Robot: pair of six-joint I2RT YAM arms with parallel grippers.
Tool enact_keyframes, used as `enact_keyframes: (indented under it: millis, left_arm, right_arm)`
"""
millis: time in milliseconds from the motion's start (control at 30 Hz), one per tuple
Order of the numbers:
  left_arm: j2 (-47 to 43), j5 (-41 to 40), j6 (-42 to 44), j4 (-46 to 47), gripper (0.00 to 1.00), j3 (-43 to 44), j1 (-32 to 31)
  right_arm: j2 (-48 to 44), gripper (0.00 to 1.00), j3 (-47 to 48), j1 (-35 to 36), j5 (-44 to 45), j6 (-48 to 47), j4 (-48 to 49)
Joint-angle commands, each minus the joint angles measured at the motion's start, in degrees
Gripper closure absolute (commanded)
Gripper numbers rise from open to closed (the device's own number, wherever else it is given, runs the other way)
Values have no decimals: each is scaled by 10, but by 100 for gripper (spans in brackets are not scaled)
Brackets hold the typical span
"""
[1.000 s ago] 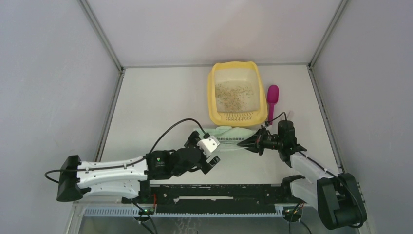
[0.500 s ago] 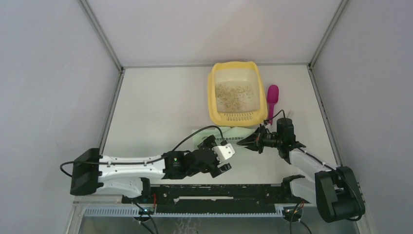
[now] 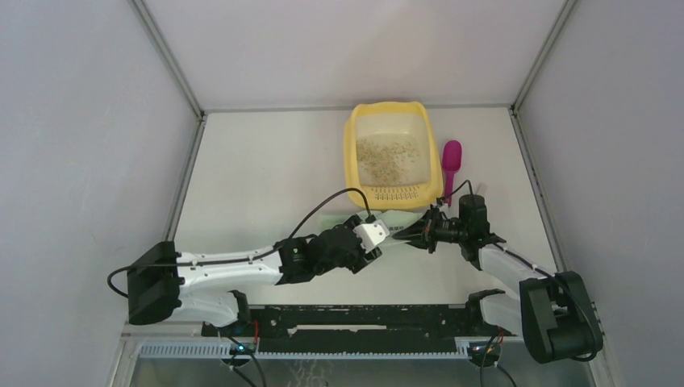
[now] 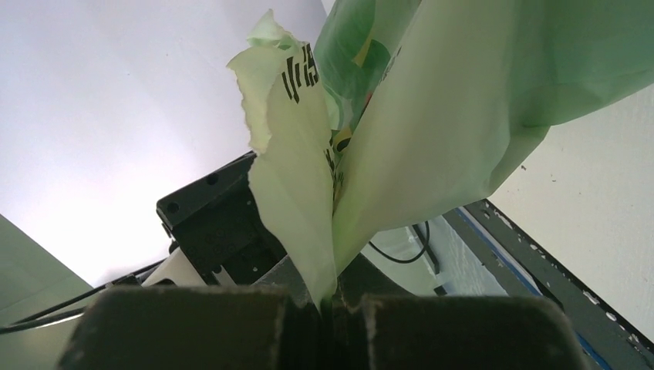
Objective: Fill the litter box with clean litter
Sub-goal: Close the cat litter bag at the center of the board.
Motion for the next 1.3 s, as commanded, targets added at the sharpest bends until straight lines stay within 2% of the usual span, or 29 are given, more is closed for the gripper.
enact_keyframes:
  millis: [0, 100, 167, 233, 300, 533, 700, 1067, 1267]
  left_arm:
    - [5, 40, 5, 18, 33, 10, 11]
    - [12, 49, 6, 16, 41, 11, 13]
    - [13, 52, 5, 14, 54, 11, 16]
    - [16, 50, 1, 1, 74, 17, 20]
    - [20, 45, 1, -10, 81, 23, 22]
    - [7, 23, 4, -36, 83, 32, 23]
    - [-23, 18, -25, -109, 81, 54, 23]
    - [-73, 38, -85, -235, 81, 105, 23]
    - [-70, 50, -81, -231, 78, 97, 25]
  right_arm:
    - [0, 100, 33, -3, -67, 13, 73]
    - [3, 100, 36, -3, -69, 13, 72]
    - [3, 100, 38, -4, -70, 14, 73]
    - [3, 100, 41, -4, -71, 16, 72]
    - [5, 100, 45, -4, -72, 18, 70]
    - [-2, 100, 54, -5, -76, 32, 62]
    - [-24, 100, 83, -5, -79, 1, -10]
    - [-47, 100, 84, -4, -99, -6, -88]
    - [-19, 100, 75, -1, -88, -20, -104]
